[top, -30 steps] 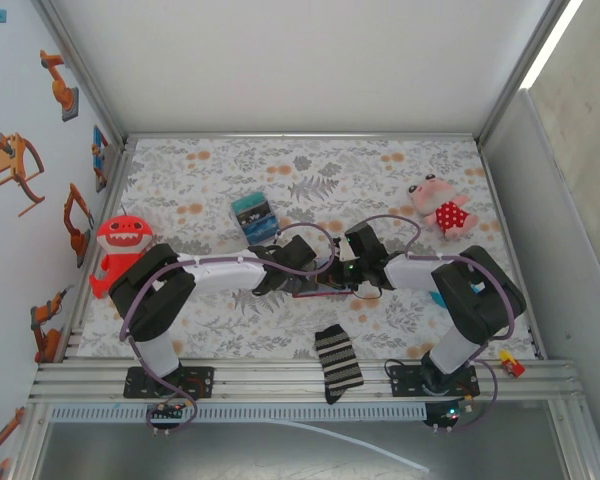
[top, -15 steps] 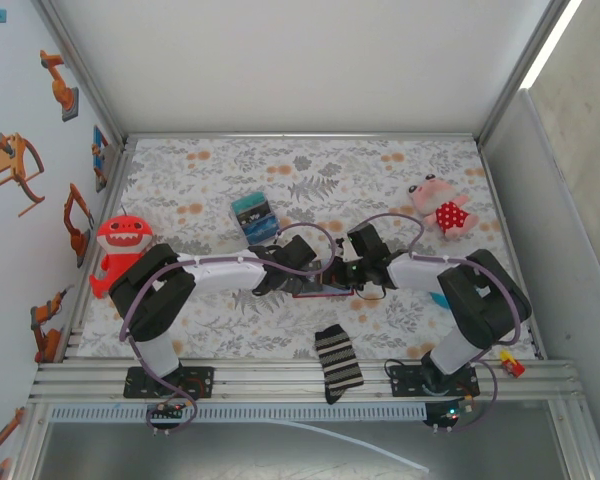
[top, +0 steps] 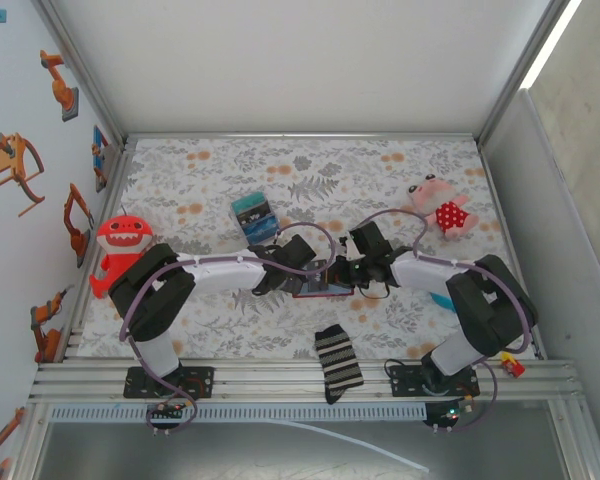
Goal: Take the credit cards out of the card holder
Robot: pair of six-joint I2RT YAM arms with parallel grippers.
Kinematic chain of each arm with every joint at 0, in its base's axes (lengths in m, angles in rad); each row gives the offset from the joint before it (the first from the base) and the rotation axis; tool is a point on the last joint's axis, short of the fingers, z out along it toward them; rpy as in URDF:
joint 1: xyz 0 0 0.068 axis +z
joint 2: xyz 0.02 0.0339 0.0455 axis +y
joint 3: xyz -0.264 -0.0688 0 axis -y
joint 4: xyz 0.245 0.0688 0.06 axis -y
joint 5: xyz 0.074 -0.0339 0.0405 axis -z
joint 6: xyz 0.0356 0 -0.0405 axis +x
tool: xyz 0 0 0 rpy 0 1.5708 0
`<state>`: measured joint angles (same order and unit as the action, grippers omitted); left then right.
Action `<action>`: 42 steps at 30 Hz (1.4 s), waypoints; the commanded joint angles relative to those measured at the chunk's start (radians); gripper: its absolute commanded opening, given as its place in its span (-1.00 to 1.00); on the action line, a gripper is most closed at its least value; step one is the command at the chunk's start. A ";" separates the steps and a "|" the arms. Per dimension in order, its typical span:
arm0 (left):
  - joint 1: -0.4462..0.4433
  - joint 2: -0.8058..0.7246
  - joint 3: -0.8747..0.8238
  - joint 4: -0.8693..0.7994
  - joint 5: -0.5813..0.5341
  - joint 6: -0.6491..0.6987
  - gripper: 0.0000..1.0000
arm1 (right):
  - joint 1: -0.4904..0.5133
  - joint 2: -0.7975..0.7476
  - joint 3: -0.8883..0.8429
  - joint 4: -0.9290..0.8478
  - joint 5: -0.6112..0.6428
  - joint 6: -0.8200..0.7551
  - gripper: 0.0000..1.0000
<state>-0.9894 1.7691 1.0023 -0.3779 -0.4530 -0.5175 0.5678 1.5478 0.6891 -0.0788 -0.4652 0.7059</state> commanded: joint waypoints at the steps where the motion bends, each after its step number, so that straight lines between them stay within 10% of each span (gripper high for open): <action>1: 0.001 -0.011 0.011 -0.058 0.004 0.030 0.94 | -0.008 -0.027 0.029 -0.070 0.051 -0.032 -1.00; 42: -0.027 0.115 0.130 -0.005 -0.032 0.143 0.94 | -0.020 -0.067 0.047 -0.125 0.065 -0.042 -1.00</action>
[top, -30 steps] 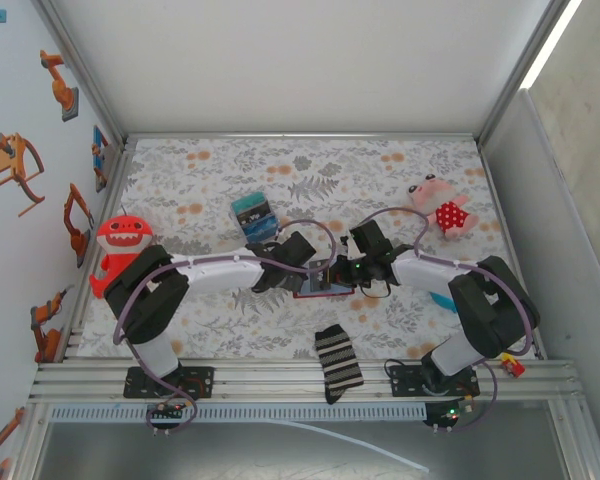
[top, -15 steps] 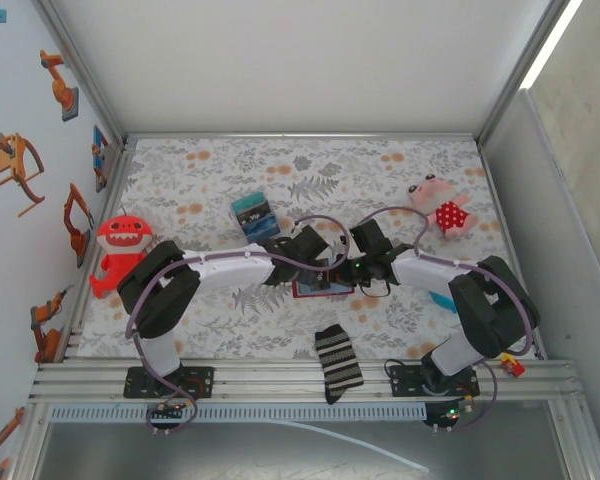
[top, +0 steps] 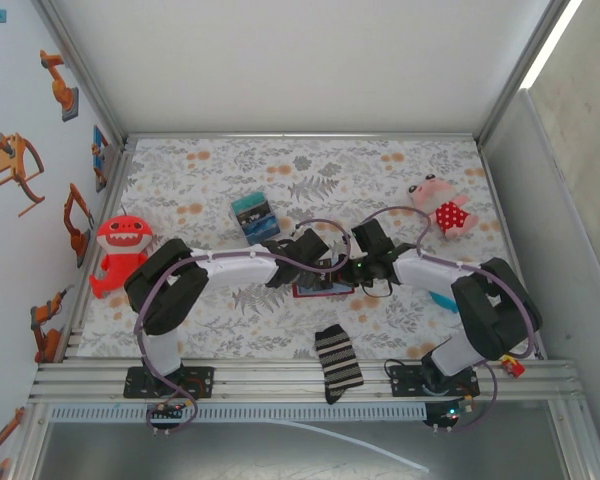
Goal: Take the credit cards out of the card holder
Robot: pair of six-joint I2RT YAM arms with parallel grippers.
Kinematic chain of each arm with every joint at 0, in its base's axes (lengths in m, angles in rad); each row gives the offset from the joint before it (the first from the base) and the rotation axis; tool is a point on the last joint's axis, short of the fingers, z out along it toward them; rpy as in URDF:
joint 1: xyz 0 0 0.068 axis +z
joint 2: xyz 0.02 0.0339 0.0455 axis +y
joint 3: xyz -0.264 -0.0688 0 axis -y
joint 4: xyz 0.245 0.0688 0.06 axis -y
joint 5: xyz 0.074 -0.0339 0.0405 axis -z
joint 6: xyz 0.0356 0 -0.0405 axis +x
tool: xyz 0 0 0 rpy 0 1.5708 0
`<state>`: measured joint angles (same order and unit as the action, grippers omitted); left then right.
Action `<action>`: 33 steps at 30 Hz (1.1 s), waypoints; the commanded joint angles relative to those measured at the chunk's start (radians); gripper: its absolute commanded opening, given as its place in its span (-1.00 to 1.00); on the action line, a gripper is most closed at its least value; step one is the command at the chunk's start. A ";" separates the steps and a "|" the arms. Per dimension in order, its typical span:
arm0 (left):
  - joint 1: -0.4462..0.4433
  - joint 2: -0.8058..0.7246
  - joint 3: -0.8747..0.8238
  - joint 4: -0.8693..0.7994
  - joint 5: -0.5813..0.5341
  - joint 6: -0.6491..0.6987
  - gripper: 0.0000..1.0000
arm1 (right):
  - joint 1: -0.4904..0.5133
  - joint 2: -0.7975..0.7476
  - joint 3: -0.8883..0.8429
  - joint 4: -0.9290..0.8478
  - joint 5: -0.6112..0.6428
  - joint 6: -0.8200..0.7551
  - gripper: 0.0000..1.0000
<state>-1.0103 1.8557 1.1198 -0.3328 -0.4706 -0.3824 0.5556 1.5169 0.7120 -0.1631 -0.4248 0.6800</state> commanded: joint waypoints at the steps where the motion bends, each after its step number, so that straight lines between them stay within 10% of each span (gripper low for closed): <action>1: -0.006 0.031 0.014 -0.050 -0.015 0.008 0.94 | -0.009 -0.037 0.021 -0.040 0.024 -0.012 -1.00; 15: -0.013 0.036 0.012 -0.055 -0.006 0.004 0.94 | -0.008 0.015 -0.058 0.217 -0.093 0.082 -0.51; 33: -0.014 -0.015 0.003 -0.064 -0.028 0.008 0.94 | -0.008 -0.072 -0.004 -0.003 0.047 -0.020 -0.92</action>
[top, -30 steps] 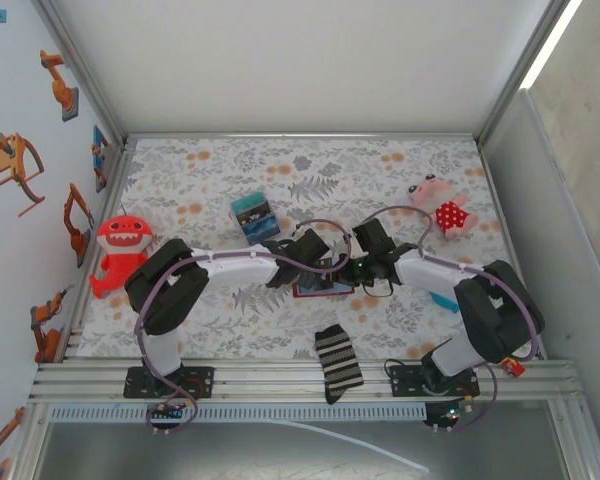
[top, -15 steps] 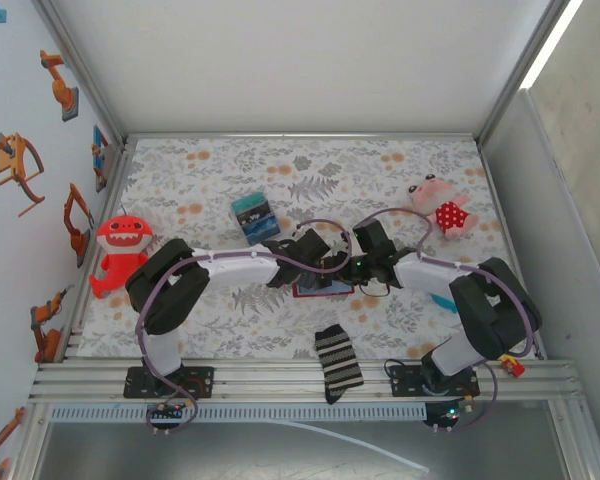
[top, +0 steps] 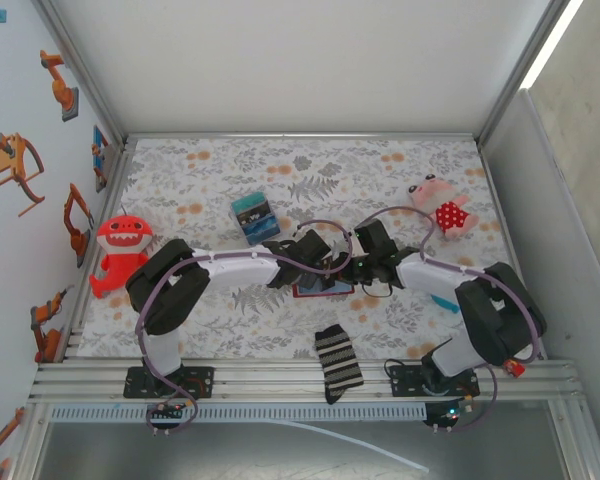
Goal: Take the credit cards out of the card holder
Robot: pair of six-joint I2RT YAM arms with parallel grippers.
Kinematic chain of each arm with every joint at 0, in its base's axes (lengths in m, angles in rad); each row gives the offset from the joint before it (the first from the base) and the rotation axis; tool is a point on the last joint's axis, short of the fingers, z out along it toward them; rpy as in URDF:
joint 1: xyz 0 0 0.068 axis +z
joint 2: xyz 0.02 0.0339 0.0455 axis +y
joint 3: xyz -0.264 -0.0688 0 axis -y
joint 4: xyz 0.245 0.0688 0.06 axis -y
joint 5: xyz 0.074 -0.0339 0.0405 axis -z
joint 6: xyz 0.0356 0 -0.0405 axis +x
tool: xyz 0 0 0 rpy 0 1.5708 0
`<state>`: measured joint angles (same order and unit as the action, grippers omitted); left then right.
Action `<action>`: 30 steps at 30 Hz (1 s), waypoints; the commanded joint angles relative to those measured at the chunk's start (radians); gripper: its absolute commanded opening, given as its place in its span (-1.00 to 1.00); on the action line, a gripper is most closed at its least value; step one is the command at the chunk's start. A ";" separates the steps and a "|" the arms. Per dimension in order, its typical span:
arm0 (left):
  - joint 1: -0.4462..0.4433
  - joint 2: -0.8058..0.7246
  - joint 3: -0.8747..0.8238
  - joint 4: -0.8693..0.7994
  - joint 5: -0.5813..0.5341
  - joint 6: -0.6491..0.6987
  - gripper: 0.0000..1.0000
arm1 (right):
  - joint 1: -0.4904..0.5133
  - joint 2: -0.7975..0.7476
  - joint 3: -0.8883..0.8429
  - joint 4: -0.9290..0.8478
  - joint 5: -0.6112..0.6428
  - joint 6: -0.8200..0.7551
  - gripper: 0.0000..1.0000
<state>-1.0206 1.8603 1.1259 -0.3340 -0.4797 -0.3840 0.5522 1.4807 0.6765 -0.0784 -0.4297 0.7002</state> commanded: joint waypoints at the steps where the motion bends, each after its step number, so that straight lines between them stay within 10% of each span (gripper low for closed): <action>1: -0.004 -0.024 0.001 -0.065 -0.020 0.011 0.94 | -0.005 -0.044 0.035 -0.094 0.053 -0.043 -0.92; 18: 0.038 -0.299 -0.043 -0.003 -0.057 0.085 0.94 | -0.005 -0.214 0.096 -0.254 0.072 -0.210 -1.00; 30: 0.179 -0.602 -0.196 0.140 0.293 0.299 0.94 | 0.010 -0.257 0.187 -0.300 -0.082 -0.460 -1.00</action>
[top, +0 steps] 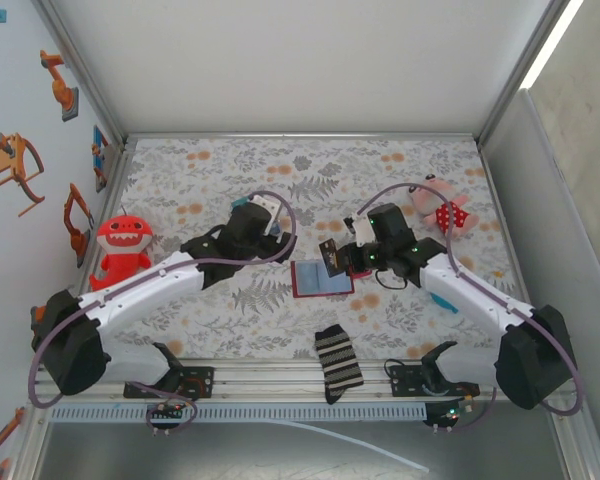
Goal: Take the credit cards out of the card holder
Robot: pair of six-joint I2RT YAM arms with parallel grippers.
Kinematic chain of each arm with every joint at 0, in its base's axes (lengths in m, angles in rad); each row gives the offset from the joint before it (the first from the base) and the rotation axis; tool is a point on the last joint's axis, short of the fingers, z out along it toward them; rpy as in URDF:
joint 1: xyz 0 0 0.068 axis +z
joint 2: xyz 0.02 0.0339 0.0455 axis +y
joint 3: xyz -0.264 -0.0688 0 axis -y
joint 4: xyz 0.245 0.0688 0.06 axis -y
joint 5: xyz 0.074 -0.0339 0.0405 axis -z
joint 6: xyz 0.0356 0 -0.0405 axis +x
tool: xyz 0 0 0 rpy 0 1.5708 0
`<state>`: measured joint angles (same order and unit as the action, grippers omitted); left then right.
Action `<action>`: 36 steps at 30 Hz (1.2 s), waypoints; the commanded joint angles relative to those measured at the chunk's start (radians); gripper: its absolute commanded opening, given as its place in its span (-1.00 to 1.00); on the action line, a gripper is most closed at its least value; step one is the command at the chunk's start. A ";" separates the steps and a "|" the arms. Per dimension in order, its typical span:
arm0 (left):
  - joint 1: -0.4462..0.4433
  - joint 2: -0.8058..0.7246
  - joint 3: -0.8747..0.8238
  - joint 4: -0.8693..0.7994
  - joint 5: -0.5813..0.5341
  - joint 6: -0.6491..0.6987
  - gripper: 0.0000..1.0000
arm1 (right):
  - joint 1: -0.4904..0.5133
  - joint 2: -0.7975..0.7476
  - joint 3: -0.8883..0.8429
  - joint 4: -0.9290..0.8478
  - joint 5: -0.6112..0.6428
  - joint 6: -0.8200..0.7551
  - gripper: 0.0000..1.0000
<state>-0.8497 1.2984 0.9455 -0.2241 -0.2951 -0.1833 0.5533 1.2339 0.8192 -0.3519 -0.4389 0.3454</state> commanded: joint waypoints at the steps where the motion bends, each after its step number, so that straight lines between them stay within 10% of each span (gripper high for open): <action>1: 0.015 -0.058 -0.019 0.033 0.134 0.115 0.94 | 0.015 -0.006 0.057 -0.036 -0.095 -0.135 -1.00; 8: 0.079 -0.156 -0.048 0.052 0.484 0.248 0.94 | 0.082 0.026 0.169 -0.159 -0.168 -0.336 -1.00; 19: 0.087 -0.144 0.013 -0.095 0.727 0.374 0.98 | 0.154 0.079 0.297 -0.351 -0.196 -0.547 -1.00; 22: 0.092 -0.122 0.032 -0.131 0.783 0.398 0.82 | 0.157 0.093 0.318 -0.382 -0.202 -0.577 -1.00; 26: 0.093 -0.089 0.052 -0.162 0.833 0.415 0.07 | 0.158 0.107 0.336 -0.400 -0.205 -0.604 -1.00; 36: 0.095 -0.069 0.044 -0.167 0.887 0.440 -0.04 | 0.158 0.130 0.368 -0.425 -0.237 -0.659 -1.00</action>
<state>-0.7620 1.2186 0.9688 -0.3683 0.5331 0.2192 0.7048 1.3552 1.1534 -0.7490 -0.6403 -0.2718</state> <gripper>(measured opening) 0.489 0.038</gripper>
